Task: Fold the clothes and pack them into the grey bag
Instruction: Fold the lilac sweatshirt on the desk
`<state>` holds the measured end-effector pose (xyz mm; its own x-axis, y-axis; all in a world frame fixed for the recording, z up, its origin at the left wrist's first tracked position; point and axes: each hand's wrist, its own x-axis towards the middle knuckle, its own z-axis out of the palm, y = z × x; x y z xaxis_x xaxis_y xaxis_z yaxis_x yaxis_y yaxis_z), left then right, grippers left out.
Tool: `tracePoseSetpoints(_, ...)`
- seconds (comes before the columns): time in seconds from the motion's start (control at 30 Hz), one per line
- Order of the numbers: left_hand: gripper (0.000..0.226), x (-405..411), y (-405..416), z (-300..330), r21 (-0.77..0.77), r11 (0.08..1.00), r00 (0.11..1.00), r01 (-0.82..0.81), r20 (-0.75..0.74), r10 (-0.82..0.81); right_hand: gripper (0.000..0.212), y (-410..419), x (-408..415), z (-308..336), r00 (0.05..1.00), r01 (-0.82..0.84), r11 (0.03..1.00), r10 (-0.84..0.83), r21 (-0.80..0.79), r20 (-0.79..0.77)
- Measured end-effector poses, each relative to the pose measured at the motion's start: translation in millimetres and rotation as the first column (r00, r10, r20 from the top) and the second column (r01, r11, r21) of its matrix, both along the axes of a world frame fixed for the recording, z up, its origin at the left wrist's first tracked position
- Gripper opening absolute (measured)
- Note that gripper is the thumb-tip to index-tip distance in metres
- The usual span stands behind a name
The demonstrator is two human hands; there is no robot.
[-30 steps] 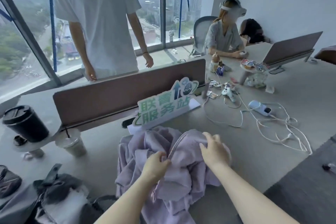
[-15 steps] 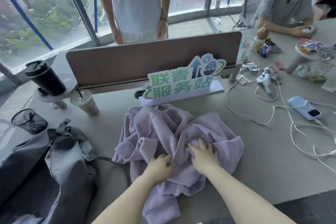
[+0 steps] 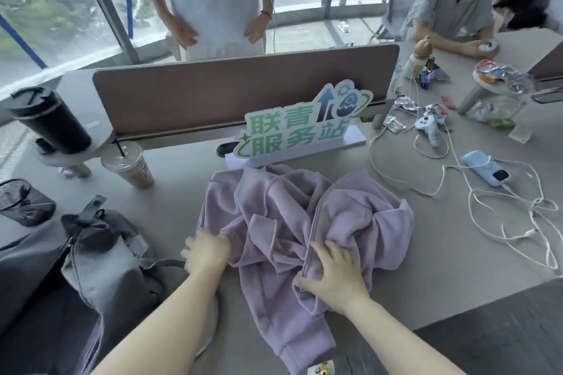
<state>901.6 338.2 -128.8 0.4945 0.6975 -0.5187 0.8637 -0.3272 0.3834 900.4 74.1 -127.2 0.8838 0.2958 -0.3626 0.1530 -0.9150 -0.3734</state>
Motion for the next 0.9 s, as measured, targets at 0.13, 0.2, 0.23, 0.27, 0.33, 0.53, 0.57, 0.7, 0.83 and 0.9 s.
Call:
tracePoseSetpoints(0.13, 0.068, 0, 17, -20, -0.114, 0.993, 0.998, -0.016, -0.065, 0.009, 0.089, 13, -11, -6, 0.995, -0.097, 0.967, 0.094, -0.237, -0.021)
tracePoseSetpoints(0.2, 0.077, -1, 18, -24, -0.126, 0.987, 0.991, 0.102, -0.076, -0.112, 0.078, 13, -12, -10, 0.996, -0.088, 0.954, 0.094, -0.286, 0.008)
tracePoseSetpoints(0.23, 0.078, -2, 17, -23, -0.129, 0.984, 0.987, 0.120, -0.090, -0.132, 0.074, 11, -13, -12, 0.995, -0.085, 0.949, 0.095, -0.303, 0.020)
tracePoseSetpoints(0.27, 0.075, -3, 17, -25, -0.145, 0.981, 0.985, 0.128, -0.098, -0.143, 0.072, 8, -13, -14, 0.995, -0.088, 0.942, 0.101, -0.323, 0.023)
tracePoseSetpoints(0.33, 0.069, -7, 18, -28, -0.149, 0.973, 0.974, 0.178, -0.116, -0.196, 0.071, -1, -14, -18, 0.995, -0.094, 0.931, 0.101, -0.351, 0.001)
tracePoseSetpoints(0.53, 0.044, -17, 27, -49, -0.141, 0.936, 0.920, 0.322, -0.188, -0.345, 0.070, -34, -8, -23, 0.999, -0.033, 0.937, 0.044, -0.347, 0.024)
tracePoseSetpoints(0.57, 0.041, -18, 25, -45, -0.160, 0.937, 0.918, 0.312, -0.204, -0.340, 0.070, -40, -8, -24, 0.999, -0.011, 0.935, 0.023, -0.355, 0.030)
tracePoseSetpoints(0.7, 0.018, -19, 20, -34, -0.233, 0.946, 0.917, 0.225, -0.278, -0.287, 0.067, -55, -12, -22, 0.998, 0.043, 0.925, -0.020, -0.378, 0.066)
tracePoseSetpoints(0.83, 0.047, -28, 9, -22, -0.102, 0.989, 0.961, 0.111, -0.243, -0.133, 0.061, -57, -23, -17, 0.985, 0.069, 0.942, -0.011, -0.329, 0.174)
tracePoseSetpoints(0.9, 0.049, -35, 5, -20, -0.052, 0.991, 0.980, 0.123, -0.148, -0.130, 0.060, -57, -27, -18, 0.981, 0.086, 0.953, -0.031, -0.292, 0.190)
